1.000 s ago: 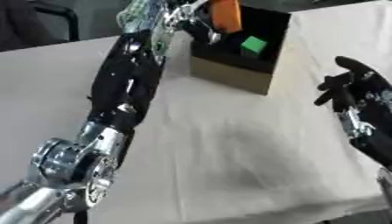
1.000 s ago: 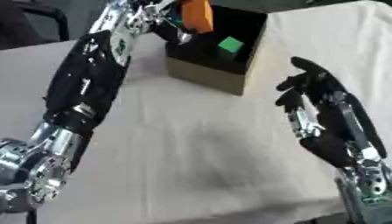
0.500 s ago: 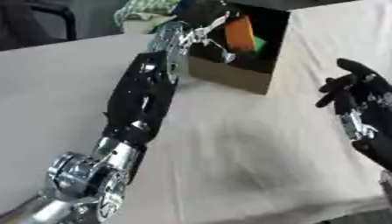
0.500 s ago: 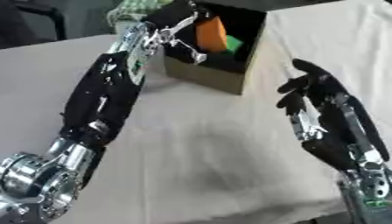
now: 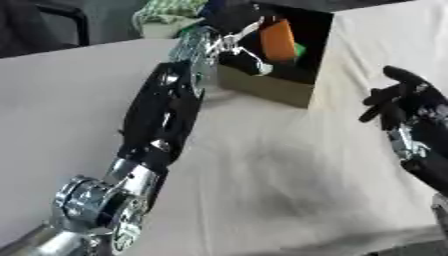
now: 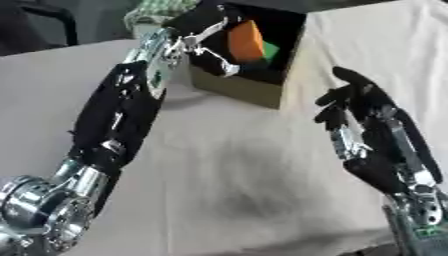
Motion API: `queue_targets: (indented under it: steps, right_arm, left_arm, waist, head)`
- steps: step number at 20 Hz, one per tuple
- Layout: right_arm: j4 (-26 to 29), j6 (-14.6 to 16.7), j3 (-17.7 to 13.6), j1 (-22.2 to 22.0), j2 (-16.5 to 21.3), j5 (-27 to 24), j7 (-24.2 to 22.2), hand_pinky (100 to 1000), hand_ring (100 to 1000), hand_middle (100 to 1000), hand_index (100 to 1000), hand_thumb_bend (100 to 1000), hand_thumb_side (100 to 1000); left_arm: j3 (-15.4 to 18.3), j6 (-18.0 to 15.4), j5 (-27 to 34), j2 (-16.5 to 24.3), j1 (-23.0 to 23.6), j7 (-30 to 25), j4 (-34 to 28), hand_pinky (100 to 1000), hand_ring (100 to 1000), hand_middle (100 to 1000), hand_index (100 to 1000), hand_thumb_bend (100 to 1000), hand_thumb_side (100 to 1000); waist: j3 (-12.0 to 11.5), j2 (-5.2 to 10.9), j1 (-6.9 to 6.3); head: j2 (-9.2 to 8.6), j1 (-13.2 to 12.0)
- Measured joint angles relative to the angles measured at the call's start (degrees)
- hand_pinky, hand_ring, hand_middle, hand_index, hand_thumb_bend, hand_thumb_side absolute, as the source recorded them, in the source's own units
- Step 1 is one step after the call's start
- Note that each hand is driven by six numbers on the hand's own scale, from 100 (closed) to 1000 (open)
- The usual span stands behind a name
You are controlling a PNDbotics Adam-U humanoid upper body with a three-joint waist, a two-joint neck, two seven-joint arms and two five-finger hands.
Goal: Pick up objects on the table and place them in the box.
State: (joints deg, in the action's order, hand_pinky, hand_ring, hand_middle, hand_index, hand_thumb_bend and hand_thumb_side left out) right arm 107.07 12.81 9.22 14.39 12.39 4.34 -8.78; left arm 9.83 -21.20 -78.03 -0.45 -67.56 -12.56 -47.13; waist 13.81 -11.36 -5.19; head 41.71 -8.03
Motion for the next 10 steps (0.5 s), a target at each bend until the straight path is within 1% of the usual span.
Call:
queue_targets:
  steps: [3,4,5,6,7,8,9,10]
  right_arm:
    - [-0.04,0.00,0.00,-0.01,-0.01,-0.10,-0.01,915,537,597,923,100,512]
    - [-0.05,0.00,0.00,-0.02,-0.01,-0.13,-0.01,915,537,597,923,100,512]
    - [-0.05,0.00,0.00,-0.02,-0.01,-0.15,-0.01,915,537,596,923,100,512]
    - [-0.05,-0.01,0.00,-0.02,-0.02,-0.16,-0.01,915,537,596,922,100,512]
    - [-0.05,-0.01,0.00,-0.03,-0.02,-0.17,-0.01,915,537,596,922,100,512]
    - [-0.05,-0.01,0.00,-0.03,-0.02,-0.18,-0.02,915,537,596,922,100,504]
    - [-0.05,-0.02,0.00,-0.03,-0.02,-0.20,-0.03,915,537,596,922,100,512]
    - [-0.06,-0.02,0.00,-0.03,-0.02,-0.22,-0.04,915,537,596,922,100,512]
  left_arm:
    - [0.66,2.17,0.43,0.00,-0.03,2.15,-1.13,738,656,741,884,264,305]
    - [0.83,3.04,0.62,0.00,-0.03,3.02,-1.45,739,659,743,885,286,335]
    - [0.99,3.90,0.82,0.00,-0.03,3.89,-1.67,742,663,746,886,319,367]
    - [1.01,4.72,0.92,0.00,-0.03,4.73,-1.76,746,670,752,890,371,404]
    - [1.01,5.48,0.94,0.00,-0.03,5.59,-1.76,750,675,759,896,404,425]
    - [1.01,6.14,0.95,0.00,-0.03,6.51,-1.74,755,681,764,899,411,399]
    - [1.00,6.67,0.92,0.00,-0.03,7.42,-1.68,765,695,775,903,473,453]
    - [0.99,7.09,0.82,0.00,-0.04,8.30,-1.49,773,706,782,905,494,461]
  waist:
    - [0.00,0.09,0.00]
    - [0.00,0.10,-0.01]
    - [0.00,0.12,-0.03]
    - [0.01,0.14,-0.05]
    - [0.01,0.16,-0.07]
    - [0.01,0.21,-0.10]
    - [0.01,0.26,-0.13]
    - [0.01,0.31,-0.17]
  head:
    - [0.00,0.09]
    - [0.00,0.10]
    - [0.00,0.12]
    - [0.00,0.14]
    - [0.00,0.15]
    - [0.00,0.16]
    - [0.00,0.17]
    - [0.00,0.17]
